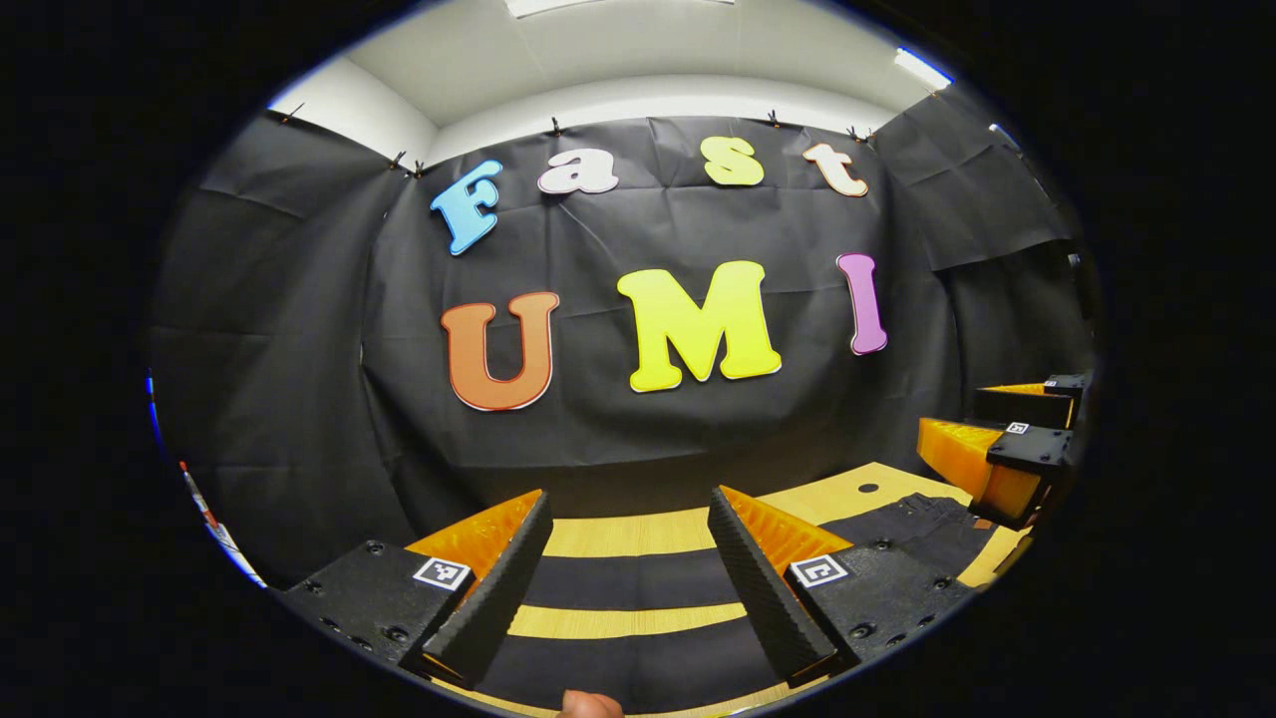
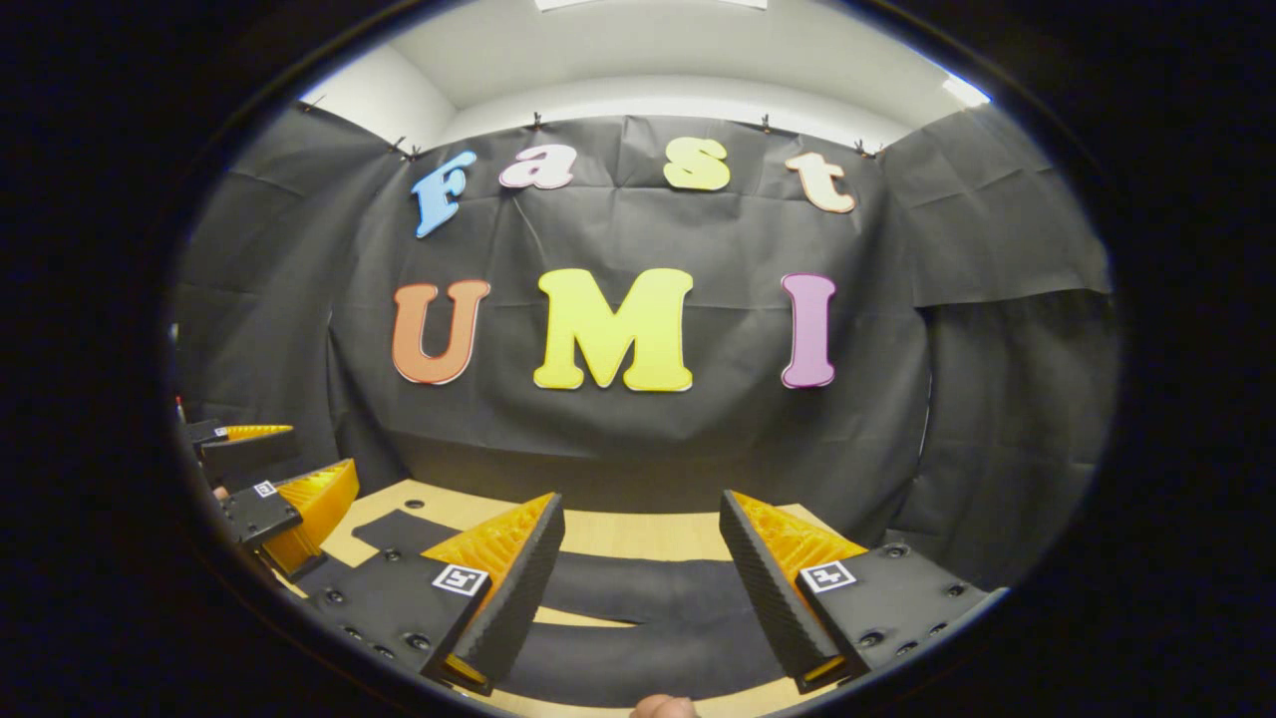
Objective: Grasp the waist and the cuffs of the jeans and fold them to make the two legs overlap; first hold the waist and fold one-third of the jeans toward the cuffs, then hold the cuffs and fold the remaining one-third in the same direction to finish folding.
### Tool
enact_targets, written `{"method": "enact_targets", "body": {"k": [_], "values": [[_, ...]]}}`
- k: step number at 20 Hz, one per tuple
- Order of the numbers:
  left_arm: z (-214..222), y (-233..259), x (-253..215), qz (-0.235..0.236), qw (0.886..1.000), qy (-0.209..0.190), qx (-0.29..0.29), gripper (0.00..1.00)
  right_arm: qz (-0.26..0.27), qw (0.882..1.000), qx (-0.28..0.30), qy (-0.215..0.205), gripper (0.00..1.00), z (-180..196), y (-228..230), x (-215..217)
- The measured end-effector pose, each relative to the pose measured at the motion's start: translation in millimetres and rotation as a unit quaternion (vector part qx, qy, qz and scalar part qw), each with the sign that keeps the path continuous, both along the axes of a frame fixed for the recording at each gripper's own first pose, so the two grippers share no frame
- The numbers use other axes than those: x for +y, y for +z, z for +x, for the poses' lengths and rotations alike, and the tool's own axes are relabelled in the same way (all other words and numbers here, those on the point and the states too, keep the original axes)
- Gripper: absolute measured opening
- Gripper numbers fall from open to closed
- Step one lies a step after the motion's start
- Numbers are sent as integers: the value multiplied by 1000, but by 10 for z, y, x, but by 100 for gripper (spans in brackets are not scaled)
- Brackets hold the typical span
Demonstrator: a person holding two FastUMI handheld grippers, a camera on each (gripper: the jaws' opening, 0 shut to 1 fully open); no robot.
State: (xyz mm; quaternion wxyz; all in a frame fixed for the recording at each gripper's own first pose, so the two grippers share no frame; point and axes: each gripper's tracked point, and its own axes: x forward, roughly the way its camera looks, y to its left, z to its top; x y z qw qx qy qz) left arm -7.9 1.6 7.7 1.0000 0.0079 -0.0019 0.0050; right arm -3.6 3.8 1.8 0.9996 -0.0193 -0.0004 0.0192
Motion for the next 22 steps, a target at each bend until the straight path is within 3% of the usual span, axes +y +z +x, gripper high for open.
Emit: {"method": "enact_targets", "body": {"k": [5, 6, 7, 9, 12, 14, 15, 16, 18, 21, 22], "values": [[33, -11, 28, 1, 1000, -3, 0, 100, -2, 1000, 8, 0, 93, 45, -65, 45], [57, -19, 44, 1, 1000, -3, 1, 94, -2, 1000, 9, 0, 97, 68, -80, 66], [72, -43, 58, -1, 1000, -6, 4, 100, 0, 1000, 12, -1, 97, 85, -92, 84], [102, -154, 137, -8, 1000, -9, 19, 100, 3, 1000, 22, -4, 93, 125, -166, 138], [74, -526, 378, -39, 996, 1, 78, 100, -5, 999, 40, -14, 98, 166, -293, 197], [20, -833, 656, -75, 988, 22, 130, 100, -8, 998, 50, -28, 93, 173, -375, 218], [-49, -1021, 822, -94, 982, 35, 157, 100, -11, 998, 55, -34, 93, 179, -409, 243], [-114, -1221, 986, -112, 975, 50, 184, 100, -15, 997, 61, -39, 100, 173, -457, 263], [-331, -1588, 1249, -152, 957, 80, 236, 100, -24, 996, 72, -44, 97, 185, -518, 321], [-593, -2095, 1552, -229, 916, 123, 304, 98, -30, 995, 82, -46, 100, 211, -540, 416], [-648, -2218, 1602, -260, 899, 138, 325, 99, -28, 995, 78, -46, 94, 218, -508, 444]]}}
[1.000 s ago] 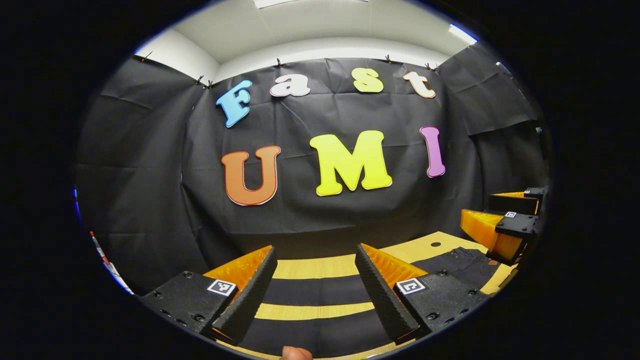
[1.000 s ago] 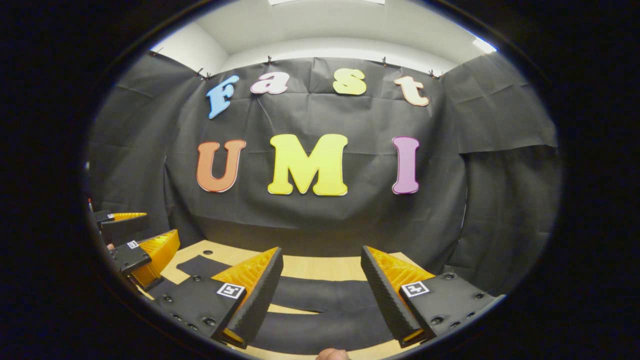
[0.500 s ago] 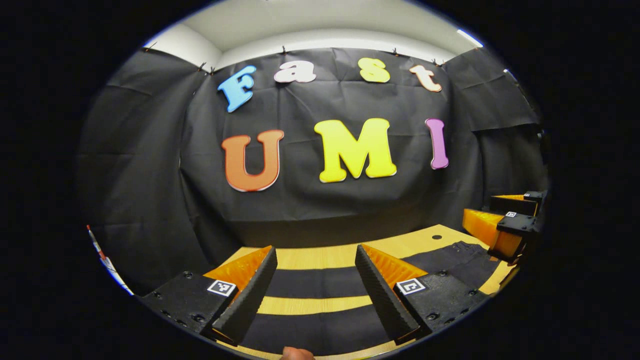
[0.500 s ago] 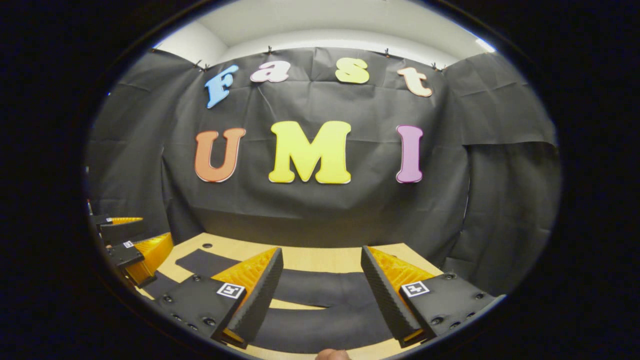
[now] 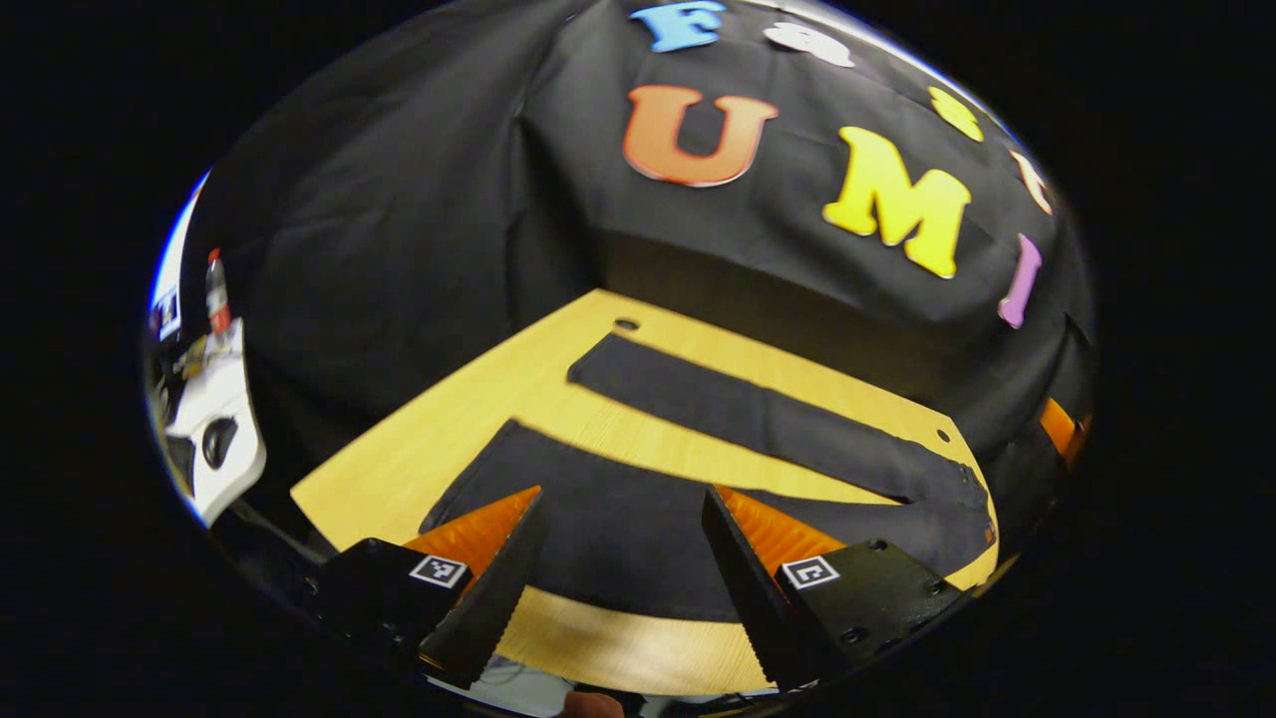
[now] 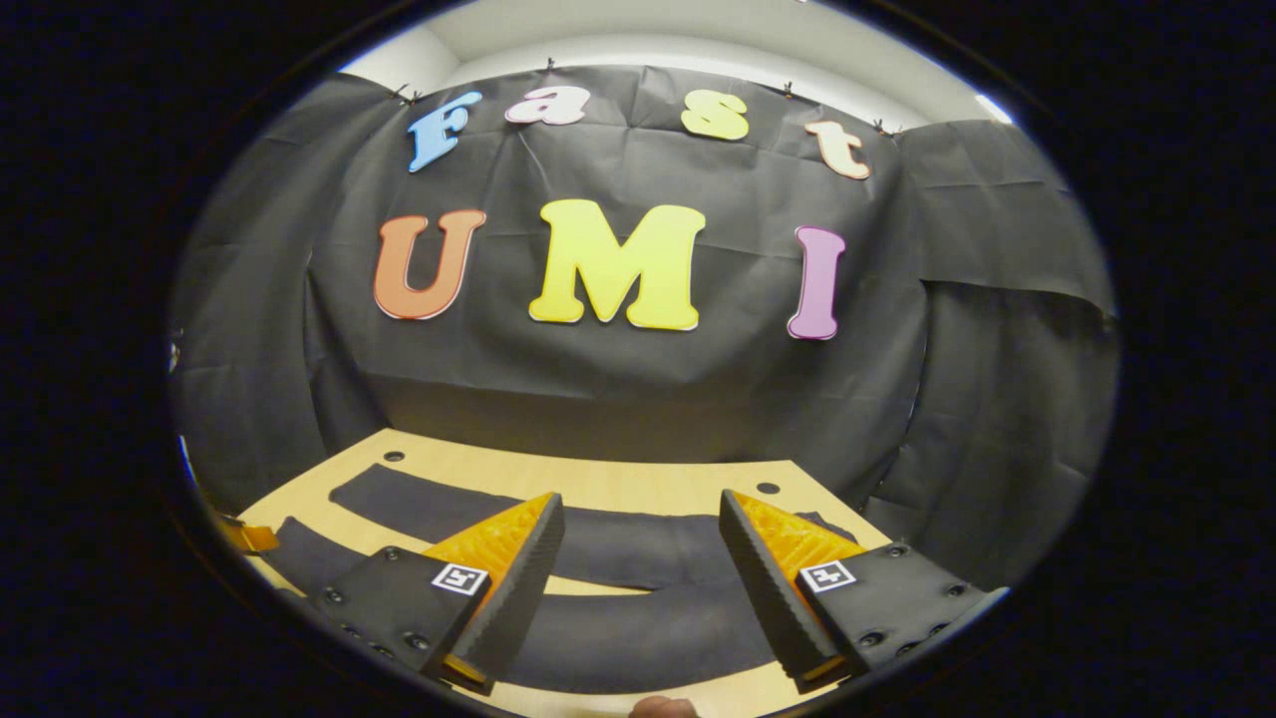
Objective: Grasp the waist and the cuffs of the jeans and fold them to make the two legs overlap; first hold the waist and fold one-third of the jeans toward the cuffs, then hold the cuffs and fold the remaining one-third in the same direction to finish folding.
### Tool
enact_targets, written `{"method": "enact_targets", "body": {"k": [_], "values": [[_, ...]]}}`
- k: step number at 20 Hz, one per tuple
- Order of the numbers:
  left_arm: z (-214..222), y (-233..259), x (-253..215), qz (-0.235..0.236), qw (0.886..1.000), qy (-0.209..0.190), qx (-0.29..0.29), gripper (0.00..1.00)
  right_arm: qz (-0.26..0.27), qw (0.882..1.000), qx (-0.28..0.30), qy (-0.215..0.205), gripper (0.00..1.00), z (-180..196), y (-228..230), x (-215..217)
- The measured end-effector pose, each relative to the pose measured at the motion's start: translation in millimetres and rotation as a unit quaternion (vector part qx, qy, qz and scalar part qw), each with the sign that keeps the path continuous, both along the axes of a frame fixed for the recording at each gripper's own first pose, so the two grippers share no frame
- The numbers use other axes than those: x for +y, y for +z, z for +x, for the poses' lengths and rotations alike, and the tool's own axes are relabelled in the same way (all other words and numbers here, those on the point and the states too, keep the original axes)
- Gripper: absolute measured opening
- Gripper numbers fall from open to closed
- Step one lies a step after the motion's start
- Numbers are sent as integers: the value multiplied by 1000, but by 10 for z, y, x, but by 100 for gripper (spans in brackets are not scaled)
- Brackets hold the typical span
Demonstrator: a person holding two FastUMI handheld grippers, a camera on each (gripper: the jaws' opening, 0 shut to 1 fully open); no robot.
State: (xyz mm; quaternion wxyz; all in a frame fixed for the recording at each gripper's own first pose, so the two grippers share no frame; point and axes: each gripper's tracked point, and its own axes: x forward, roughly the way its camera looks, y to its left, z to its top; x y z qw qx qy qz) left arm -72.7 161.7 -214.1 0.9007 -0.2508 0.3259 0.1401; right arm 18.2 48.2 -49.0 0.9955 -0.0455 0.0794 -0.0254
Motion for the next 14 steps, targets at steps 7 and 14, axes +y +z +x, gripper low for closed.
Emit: {"method": "enact_targets", "body": {"k": [7, 14], "values": [[-266, -657, 292, -172, 975, 108, 94, 99, -25, 1000, -5, -7, 94, 50, 123, 56], [-314, -899, 293, -258, 942, 164, 138, 100, 4, 996, 28, -87, 94, 14, 24, -633]]}}
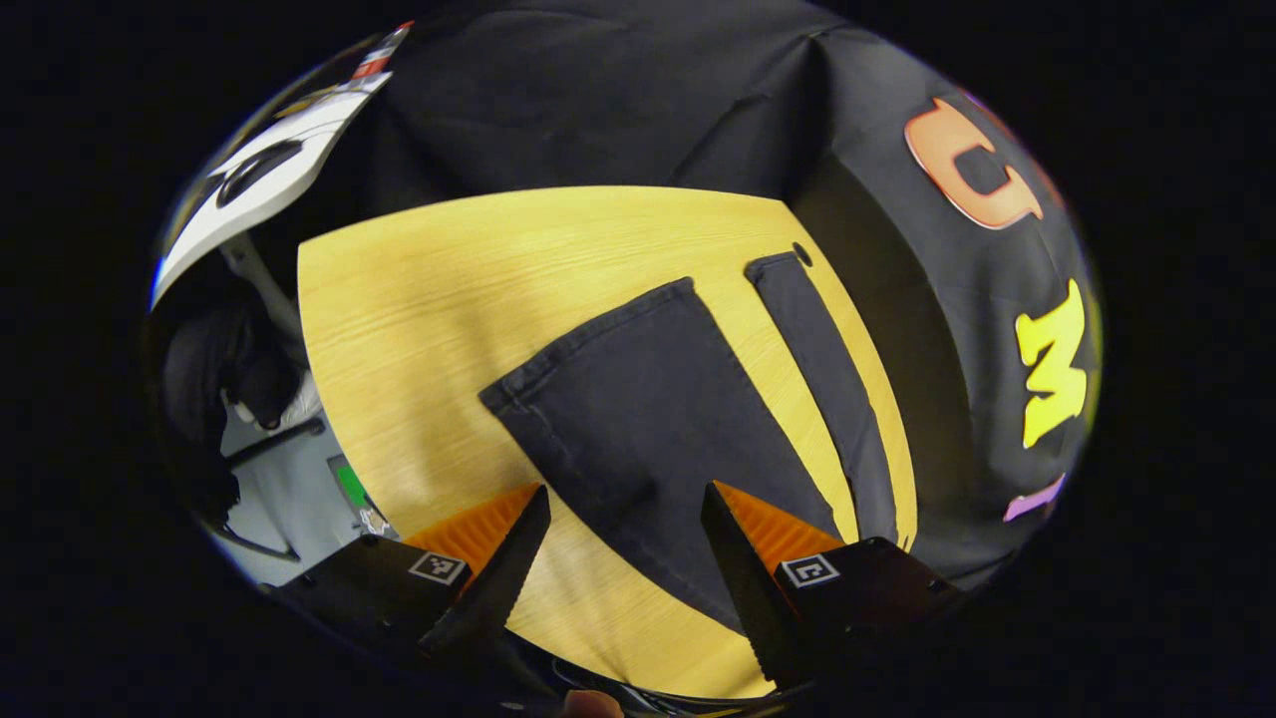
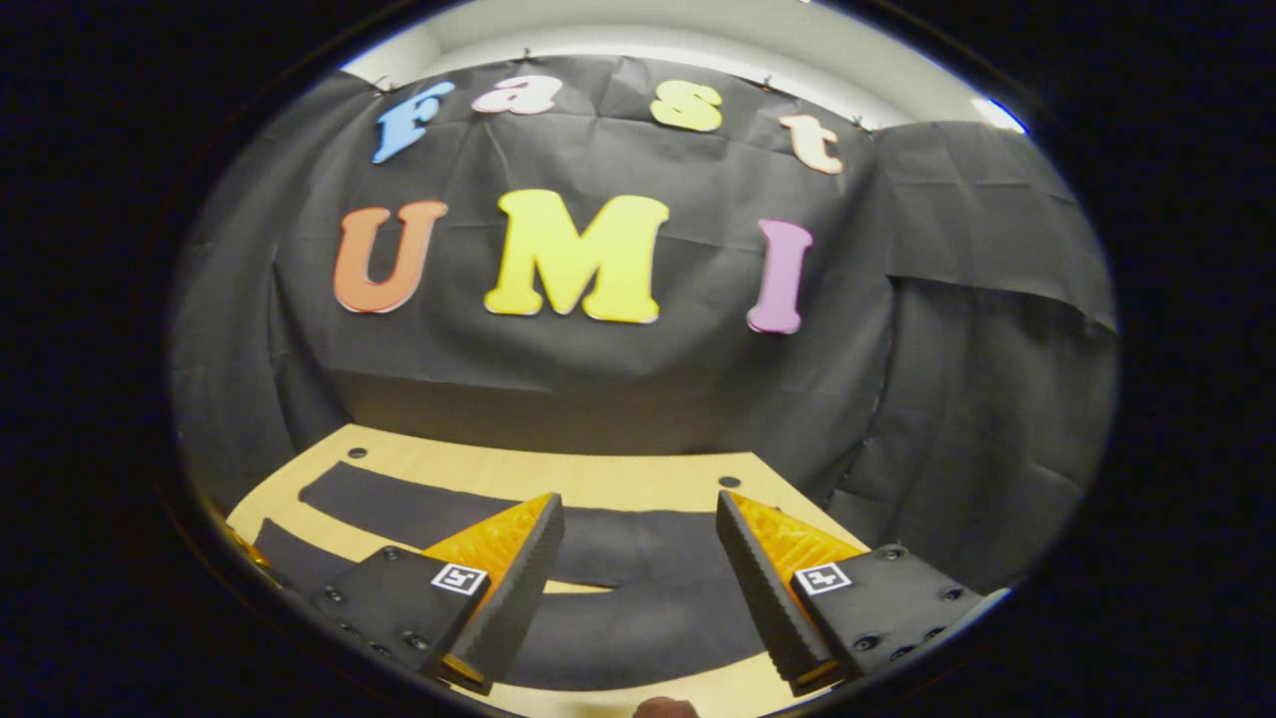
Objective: Grasp the waist and the cuffs of the jeans and fold them to make the two legs overlap; first hold the waist and fold one-third of the jeans toward the cuffs, then hold the cuffs and fold the remaining one-third in the same direction to finish folding.
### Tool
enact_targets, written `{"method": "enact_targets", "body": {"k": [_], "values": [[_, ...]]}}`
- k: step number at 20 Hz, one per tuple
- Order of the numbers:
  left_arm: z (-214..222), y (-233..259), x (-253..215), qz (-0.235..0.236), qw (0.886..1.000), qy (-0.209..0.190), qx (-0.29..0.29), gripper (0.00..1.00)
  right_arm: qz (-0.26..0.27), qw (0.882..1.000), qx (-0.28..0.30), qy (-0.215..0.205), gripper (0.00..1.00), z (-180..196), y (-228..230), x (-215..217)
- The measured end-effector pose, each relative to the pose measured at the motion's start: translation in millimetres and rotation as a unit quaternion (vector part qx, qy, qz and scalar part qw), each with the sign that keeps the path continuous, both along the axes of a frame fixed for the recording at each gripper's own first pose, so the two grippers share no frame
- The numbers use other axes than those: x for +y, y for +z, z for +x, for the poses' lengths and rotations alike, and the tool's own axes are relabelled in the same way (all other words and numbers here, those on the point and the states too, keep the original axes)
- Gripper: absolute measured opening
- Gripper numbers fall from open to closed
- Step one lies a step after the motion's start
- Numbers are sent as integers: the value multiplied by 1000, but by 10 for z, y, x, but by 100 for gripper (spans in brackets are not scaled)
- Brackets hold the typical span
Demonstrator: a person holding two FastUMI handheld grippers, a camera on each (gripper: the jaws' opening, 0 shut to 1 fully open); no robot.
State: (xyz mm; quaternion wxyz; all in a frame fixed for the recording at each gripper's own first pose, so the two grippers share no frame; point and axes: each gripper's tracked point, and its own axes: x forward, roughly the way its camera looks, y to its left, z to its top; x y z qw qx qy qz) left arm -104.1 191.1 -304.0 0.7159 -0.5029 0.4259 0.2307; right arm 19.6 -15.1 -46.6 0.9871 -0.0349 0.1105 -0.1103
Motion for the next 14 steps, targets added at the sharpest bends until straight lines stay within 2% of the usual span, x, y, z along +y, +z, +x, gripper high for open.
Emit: {"method": "enact_targets", "body": {"k": [4, 8, 10, 11, 12, 13, 14], "values": [[182, -38, 64, -28, 999, 31, -4, 96, 29, 996, 7, -86, 96, -40, -37, -745], [415, -41, 101, -48, 997, 53, -18, 95, 43, 991, 13, -127, 95, -40, -161, -1208], [499, -31, 85, -47, 997, 51, -31, 95, 93, 984, 43, -148, 96, 6, -456, -1503], [525, -53, 102, -47, 997, 51, -33, 95, 139, 974, 68, -167, 96, 11, -652, -1659], [530, -72, 102, -47, 997, 56, -32, 100, 185, 962, 89, -179, 96, 22, -836, -1756], [540, -100, 119, -51, 996, 64, -31, 87, 236, 943, 112, -206, 96, 9, -1032, -1924], [556, -112, 132, -59, 995, 72, -35, 82, 279, 923, 129, -230, 97, 18, -1214, -2108]]}}
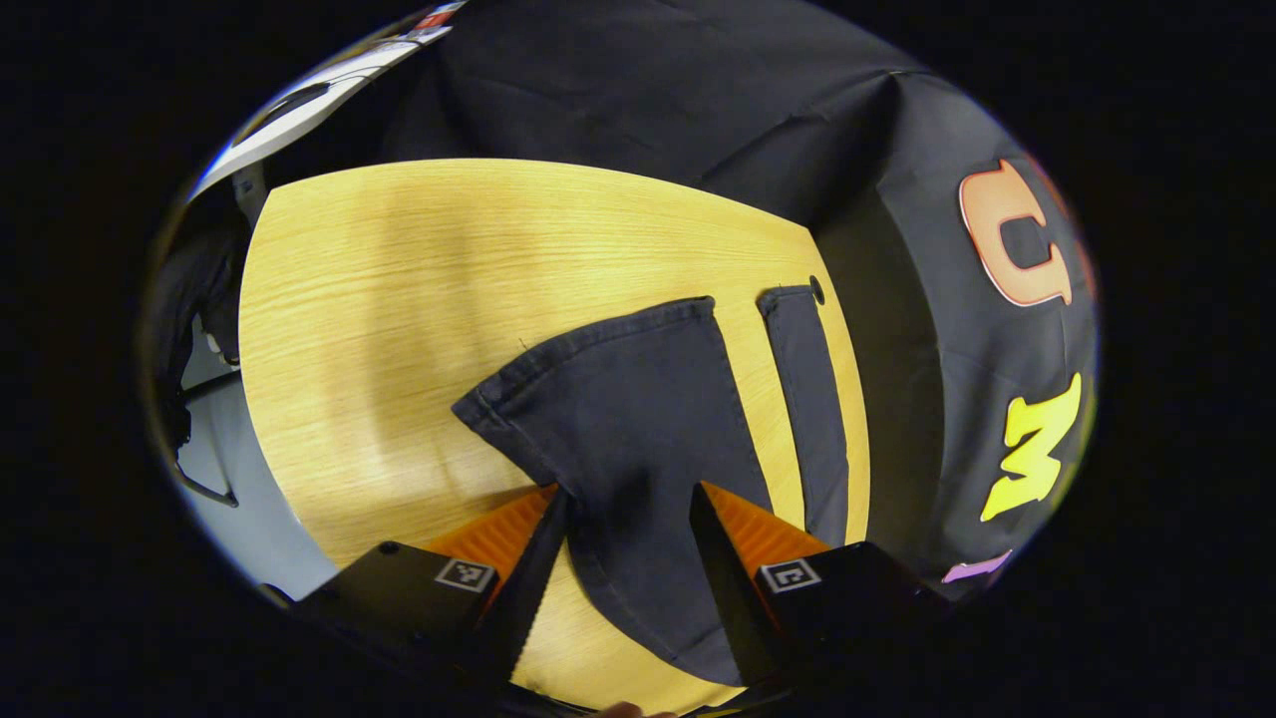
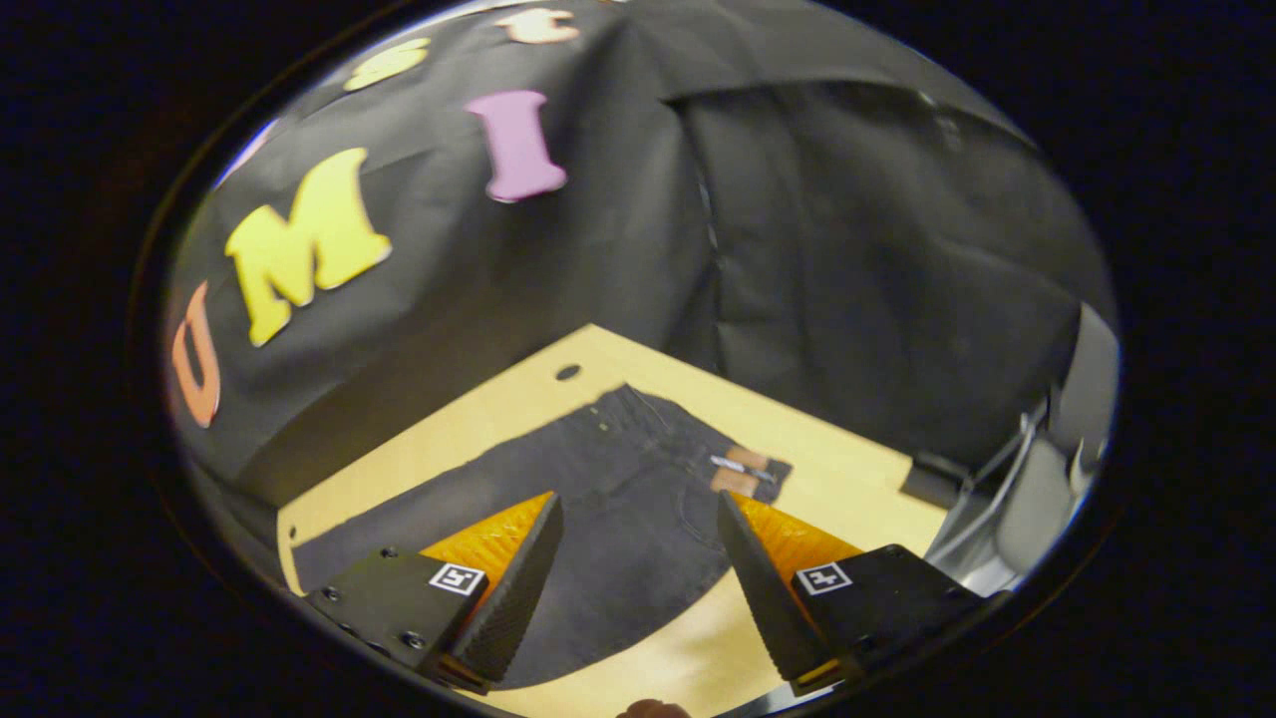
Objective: Grasp the waist and the cuffs of the jeans and fold them to make the two legs overlap; first hold the waist and fold one-third of the jeans toward the cuffs, then hold the cuffs and fold the remaining one-third in the same direction to finish folding.
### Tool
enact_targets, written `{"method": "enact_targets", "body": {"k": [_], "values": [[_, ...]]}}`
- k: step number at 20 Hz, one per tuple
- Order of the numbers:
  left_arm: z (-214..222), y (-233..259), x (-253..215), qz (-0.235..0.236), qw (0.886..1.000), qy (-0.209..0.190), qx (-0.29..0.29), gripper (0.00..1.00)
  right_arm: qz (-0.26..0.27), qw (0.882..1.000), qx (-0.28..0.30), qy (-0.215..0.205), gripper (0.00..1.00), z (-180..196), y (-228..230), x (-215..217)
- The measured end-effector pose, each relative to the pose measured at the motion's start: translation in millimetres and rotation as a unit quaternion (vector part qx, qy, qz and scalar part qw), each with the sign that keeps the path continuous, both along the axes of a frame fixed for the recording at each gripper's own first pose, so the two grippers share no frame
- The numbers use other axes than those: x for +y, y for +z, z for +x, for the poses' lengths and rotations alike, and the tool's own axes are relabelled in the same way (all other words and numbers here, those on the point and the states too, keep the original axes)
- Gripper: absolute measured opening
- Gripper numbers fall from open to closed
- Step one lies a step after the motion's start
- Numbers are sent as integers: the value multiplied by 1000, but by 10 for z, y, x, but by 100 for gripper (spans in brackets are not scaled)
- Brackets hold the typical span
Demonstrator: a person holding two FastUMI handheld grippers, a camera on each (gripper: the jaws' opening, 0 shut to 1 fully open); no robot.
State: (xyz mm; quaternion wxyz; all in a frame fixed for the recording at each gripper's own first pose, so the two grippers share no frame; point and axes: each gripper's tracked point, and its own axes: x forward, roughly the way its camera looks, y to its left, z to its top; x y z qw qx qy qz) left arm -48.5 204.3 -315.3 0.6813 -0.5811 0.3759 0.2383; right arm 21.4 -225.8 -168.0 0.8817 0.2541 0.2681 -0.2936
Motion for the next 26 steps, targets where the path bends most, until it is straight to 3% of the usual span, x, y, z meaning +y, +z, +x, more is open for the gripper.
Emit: {"method": "enact_targets", "body": {"k": [2, 3, 4, 5, 6, 7, 8, 9, 10, 14, 15, 17, 18, 20, 22, 23, 24, 26], "values": [[12, -40, 11, -20, 999, 24, -8, 74, 77, 995, 42, -46, 98, -101, -314, -245], [17, -63, 27, -31, 999, 39, -13, 52, 116, 990, 48, -58, 98, -67, -449, -308], [16, -78, 32, -39, 998, 51, -17, 51, 152, 984, 50, -73, 97, -42, -578, -388], [18, -121, 29, -47, 997, 59, -21, 34, 187, 978, 48, -83, 89, -12, -679, -430], [34, -120, 26, -56, 996, 66, -28, 27, 214, 971, 56, -88, 96, 15, -815, -448], [78, -104, 17, -70, 994, 73, -40, 17, 237, 965, 71, -88, 96, 44, -928, -428], [112, -87, 3, -88, 991, 88, -47, 14, 254, 960, 77, -88, 96, 68, -985, -405], [135, -100, 18, -112, 987, 104, -55, 10, 269, 956, 80, -89, 89, 133, -1074, -376], [169, -92, 23, -133, 982, 123, -62, 8, 276, 954, 79, -90, 96, 160, -1104, -369], [194, -99, 31, -169, 972, 147, -76, 5, 277, 957, 55, -69, 89, 230, -1146, -405], [216, -107, -4, -172, 971, 146, -76, 4, 280, 956, 54, -64, 83, 189, -1161, -409], [221, -104, -6, -175, 971, 144, -73, 4, 305, 949, 42, -64, 61, 171, -1162, -461], [225, -97, -6, -175, 971, 145, -73, 4, 312, 946, 49, -70, 61, 128, -1270, -449], [237, -74, -8, -178, 970, 148, -75, 4, 333, 937, 32, -95, 17, 62, -1241, -552], [240, -35, -4, -180, 968, 152, -82, 4, 330, 939, 31, -95, 8, 53, -1250, -543], [255, -13, 2, -184, 967, 157, -84, 4, 317, 943, 31, -95, 8, 44, -1218, -576], [271, 37, 17, -190, 964, 164, -90, 4, 315, 945, 30, -88, 1, 83, -1168, -542], [305, 201, 66, -208, 954, 183, -111, 4, 313, 947, 15, -73, 1, 127, -1006, -525]]}}
